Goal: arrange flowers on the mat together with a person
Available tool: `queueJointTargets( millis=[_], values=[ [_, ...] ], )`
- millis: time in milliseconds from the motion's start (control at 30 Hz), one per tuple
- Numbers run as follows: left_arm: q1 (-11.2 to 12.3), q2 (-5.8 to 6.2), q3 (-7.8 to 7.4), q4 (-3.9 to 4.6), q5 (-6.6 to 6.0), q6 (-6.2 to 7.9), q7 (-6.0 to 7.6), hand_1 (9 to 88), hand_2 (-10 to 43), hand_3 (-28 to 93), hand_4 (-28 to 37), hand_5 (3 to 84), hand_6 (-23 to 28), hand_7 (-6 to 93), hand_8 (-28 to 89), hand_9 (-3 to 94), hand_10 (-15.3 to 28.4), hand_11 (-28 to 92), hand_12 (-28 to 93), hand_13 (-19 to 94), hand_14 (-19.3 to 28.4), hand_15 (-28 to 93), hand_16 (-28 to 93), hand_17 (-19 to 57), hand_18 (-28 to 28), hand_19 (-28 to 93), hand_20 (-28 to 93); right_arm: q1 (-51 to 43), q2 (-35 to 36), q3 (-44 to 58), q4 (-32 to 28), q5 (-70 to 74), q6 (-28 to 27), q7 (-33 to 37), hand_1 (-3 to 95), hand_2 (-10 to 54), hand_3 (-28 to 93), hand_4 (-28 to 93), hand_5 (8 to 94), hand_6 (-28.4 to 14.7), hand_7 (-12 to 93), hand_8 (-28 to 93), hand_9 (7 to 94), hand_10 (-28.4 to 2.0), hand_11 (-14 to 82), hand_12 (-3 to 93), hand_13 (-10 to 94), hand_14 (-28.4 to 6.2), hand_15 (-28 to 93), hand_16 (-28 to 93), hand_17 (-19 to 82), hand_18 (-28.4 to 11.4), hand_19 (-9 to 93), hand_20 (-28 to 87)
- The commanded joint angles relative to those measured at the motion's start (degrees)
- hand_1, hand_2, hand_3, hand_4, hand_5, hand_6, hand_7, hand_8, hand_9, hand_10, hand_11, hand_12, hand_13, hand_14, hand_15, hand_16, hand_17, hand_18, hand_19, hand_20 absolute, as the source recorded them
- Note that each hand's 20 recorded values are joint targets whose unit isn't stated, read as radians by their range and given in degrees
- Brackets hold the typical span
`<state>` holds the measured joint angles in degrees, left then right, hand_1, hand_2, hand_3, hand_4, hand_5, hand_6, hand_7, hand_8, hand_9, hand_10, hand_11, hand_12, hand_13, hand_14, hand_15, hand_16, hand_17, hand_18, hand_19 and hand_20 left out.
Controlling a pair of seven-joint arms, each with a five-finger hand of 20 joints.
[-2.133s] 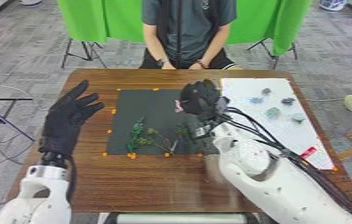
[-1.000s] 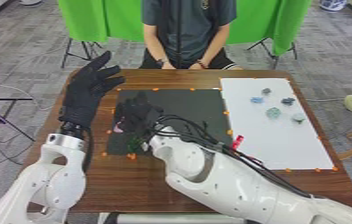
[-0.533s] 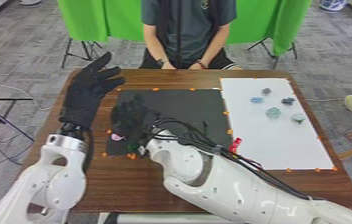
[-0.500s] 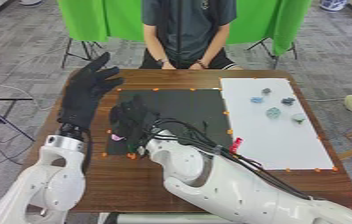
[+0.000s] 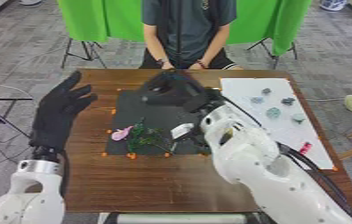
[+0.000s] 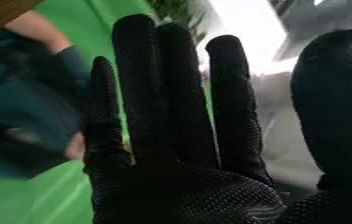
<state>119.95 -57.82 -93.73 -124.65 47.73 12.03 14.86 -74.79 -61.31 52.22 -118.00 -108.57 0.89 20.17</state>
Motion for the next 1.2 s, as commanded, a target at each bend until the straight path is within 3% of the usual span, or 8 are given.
queueJointTargets(
  millis=[33,267,367,467,700,833,1033,1200],
  values=[
    [2.3,-0.60,-0.07,0.11,-0.44,1.08,0.59,22.5,5.4,77,-28.3,38.7,5.7,8.7,-8,37.2,18.2,21,10,29,27.0,47,-7,-7.5,26.3,51,18,-17.7,0.0,17.2,-3.5,13.6,-0.9,-1.8,31.9,-9.5,69,-28,58.7,4.9,16,-14,62.8,-11.8,19.0,15.2,57,-13.1,45,14,16,-24.0,60,20],
    [3.3,-0.98,0.31,0.49,-1.09,1.13,1.69,22.5,5.4,77,-28.3,39.8,5.6,8.1,-8,37.1,17.0,19,9,29,24.6,40,-7,-7.5,26.6,50,17,-26.9,-5.0,26.1,-4.9,26.8,1.4,-2.8,28.0,-6.5,71,-28,54.8,3.5,15,-14,56.5,-13.0,12.1,13.7,50,-15.7,33,13,14,-25.2,54,16],
    [3.6,-0.86,0.32,0.60,-1.19,1.24,2.54,22.5,5.4,77,-28.3,39.7,5.4,7.9,-8,37.0,16.7,19,9,29,24.4,39,-6,-7.6,26.5,50,17,-29.3,-9.3,31.1,-4.1,32.9,-4.5,-4.3,25.6,-4.6,71,-28,52.7,3.6,15,-13,54.1,-13.6,10.9,13.6,48,-16.6,32,13,13,-25.5,53,15],
    [3.8,-0.70,0.65,0.68,-1.51,1.55,3.28,22.5,5.4,77,-28.3,39.1,4.9,7.8,-8,35.9,15.9,17,9,28,24.1,38,-6,-7.6,26.6,49,16,-30.7,-10.3,32.8,-3.7,37.2,-3.0,-5.0,22.6,-1.6,71,-28,47.3,3.3,14,-13,49.3,-13.8,9.0,13.7,43,-17.3,29,13,10,-25.6,51,14],
    [4.2,-1.25,0.39,0.75,-0.98,0.49,2.40,22.2,5.3,78,-28.3,36.3,3.5,8.6,-8,33.1,14.4,15,8,27,23.6,36,-5,-8.3,26.7,49,16,-34.5,-9.5,34.6,-2.4,44.0,-3.1,-11.2,16.9,3.5,72,-28,39.4,3.7,12,-11,42.7,-13.3,5.1,13.7,35,-18.3,22,14,4,-24.6,45,12],
    [4.7,-1.58,0.58,0.80,-1.42,1.03,2.83,22.1,5.2,78,-28.3,36.1,3.5,8.7,-9,33.9,14.9,16,8,27,24.3,37,-4,-8.3,26.6,49,16,-35.7,-9.5,34.5,-1.9,46.5,-1.9,-12.7,16.5,4.1,73,-28,38.6,4.0,12,-11,41.8,-12.8,4.7,13.9,34,-18.1,20,15,4,-24.2,44,12],
    [4.4,-1.71,0.21,0.85,-1.02,0.31,2.95,22.4,5.3,77,-28.3,36.9,4.1,8.4,-8,36.2,17.0,19,9,28,26.2,44,-5,-7.6,26.4,51,17,-36.2,-9.1,34.7,-1.1,48.6,-0.4,-14.5,16.0,4.9,74,-28,38.8,4.4,12,-12,42.9,-12.5,5.3,14.3,36,-18.2,22,18,4,-24.3,45,14],
    [3.6,-2.03,0.21,1.00,-0.79,0.02,2.11,22.4,5.3,77,-28.3,37.1,4.2,8.2,-8,36.4,17.2,19,9,28,26.3,44,-6,-7.6,26.5,51,18,-36.1,-9.4,34.8,-0.9,49.5,0.4,-15.0,15.7,5.1,74,-28,39.1,4.5,12,-12,43.2,-12.6,5.4,14.2,36,-18.3,22,17,4,-24.2,45,14]
  ],
)
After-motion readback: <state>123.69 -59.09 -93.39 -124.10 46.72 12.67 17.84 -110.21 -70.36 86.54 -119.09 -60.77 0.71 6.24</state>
